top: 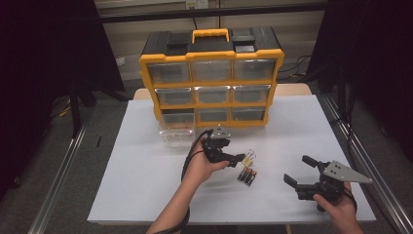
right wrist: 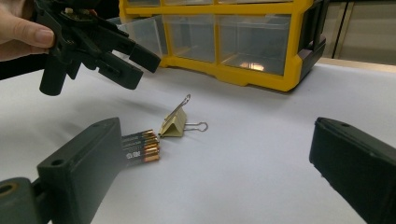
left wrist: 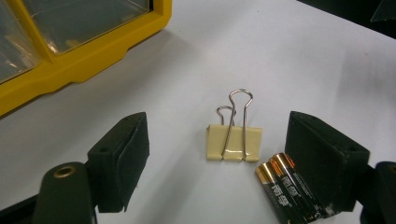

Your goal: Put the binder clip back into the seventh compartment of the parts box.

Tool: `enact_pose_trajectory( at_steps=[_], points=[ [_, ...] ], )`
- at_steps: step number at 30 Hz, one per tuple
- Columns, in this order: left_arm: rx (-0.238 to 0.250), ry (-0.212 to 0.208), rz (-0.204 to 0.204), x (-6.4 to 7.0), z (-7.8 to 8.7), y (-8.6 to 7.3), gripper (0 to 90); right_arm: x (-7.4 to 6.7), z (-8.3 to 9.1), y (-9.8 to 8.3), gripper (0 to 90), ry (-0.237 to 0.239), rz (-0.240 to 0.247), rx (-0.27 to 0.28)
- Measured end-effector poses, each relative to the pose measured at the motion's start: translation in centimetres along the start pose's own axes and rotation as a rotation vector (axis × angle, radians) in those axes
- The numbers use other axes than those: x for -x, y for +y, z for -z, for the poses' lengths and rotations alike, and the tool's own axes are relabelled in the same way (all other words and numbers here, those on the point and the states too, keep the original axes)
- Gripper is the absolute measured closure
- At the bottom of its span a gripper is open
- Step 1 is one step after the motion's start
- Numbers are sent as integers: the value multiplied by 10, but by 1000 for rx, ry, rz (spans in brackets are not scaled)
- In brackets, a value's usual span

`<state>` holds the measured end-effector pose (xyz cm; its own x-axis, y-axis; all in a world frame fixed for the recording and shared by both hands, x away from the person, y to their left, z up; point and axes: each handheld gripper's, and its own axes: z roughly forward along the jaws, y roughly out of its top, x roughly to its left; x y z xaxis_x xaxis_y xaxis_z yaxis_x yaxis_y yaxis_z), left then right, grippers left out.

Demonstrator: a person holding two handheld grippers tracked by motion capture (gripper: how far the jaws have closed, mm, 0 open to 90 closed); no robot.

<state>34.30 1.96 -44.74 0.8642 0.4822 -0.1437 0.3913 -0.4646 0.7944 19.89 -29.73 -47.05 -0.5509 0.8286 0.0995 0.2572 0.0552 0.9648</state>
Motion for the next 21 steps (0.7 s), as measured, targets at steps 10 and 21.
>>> enact_pose_trajectory(
  at_steps=[10, 21],
  points=[
    [-21, -10, -6, 4, -15, -3, 271, 0, 0, 0, 24, 4, 3, -2],
    [-34, -11, 1, 6, -28, -6, 338, 0, 0, 0, 24, 2, -3, 0]
  ],
)
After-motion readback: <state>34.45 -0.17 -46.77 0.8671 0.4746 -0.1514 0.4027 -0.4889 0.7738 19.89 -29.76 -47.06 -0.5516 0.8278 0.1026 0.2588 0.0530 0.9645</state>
